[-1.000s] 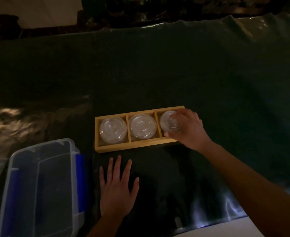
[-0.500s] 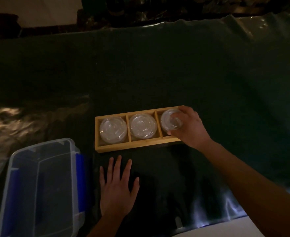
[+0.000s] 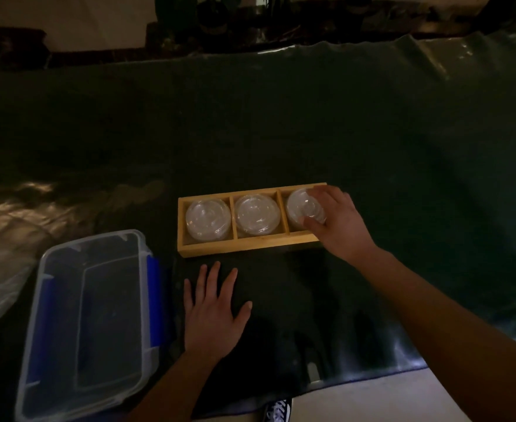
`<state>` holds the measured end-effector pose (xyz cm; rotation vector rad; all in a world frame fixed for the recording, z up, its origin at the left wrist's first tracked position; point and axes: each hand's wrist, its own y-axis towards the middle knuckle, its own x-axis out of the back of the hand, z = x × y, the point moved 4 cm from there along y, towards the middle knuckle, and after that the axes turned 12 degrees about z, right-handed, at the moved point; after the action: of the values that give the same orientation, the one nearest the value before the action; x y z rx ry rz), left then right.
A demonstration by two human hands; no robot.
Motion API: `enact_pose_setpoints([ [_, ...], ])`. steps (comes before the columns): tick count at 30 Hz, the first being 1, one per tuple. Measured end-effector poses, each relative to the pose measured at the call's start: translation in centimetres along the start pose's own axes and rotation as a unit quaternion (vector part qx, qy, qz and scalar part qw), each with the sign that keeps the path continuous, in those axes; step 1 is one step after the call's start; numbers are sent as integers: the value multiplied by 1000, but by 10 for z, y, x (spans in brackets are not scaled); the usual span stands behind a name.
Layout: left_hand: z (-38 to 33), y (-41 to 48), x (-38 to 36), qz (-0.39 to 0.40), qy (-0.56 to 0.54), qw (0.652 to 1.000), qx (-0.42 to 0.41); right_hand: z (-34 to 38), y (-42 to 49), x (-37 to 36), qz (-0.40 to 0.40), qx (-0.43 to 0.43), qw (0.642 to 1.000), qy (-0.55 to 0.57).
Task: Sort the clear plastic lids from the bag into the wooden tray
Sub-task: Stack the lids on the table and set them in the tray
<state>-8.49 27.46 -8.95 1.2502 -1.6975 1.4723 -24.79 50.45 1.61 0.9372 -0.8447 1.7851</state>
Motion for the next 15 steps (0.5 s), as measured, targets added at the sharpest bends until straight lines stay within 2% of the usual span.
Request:
enact_pose_setpoints([
  [2, 0, 4, 10, 48, -16, 999, -1, 11, -4, 3, -2, 8, 1000, 0],
  [4, 0, 3, 30, 64, -59, 996, -1, 24, -9, 6, 2, 22, 1000, -4],
  [7, 0, -11, 66, -7, -98, 995, -25, 52, -16, 6, 17, 51, 999, -4],
  [10, 7, -31, 95, -87, -46, 995, -20, 84, -22, 5, 16, 79, 997, -11],
  [15, 31, -59, 122, -136, -8, 991, 14, 138, -30, -4, 32, 145, 988, -34],
])
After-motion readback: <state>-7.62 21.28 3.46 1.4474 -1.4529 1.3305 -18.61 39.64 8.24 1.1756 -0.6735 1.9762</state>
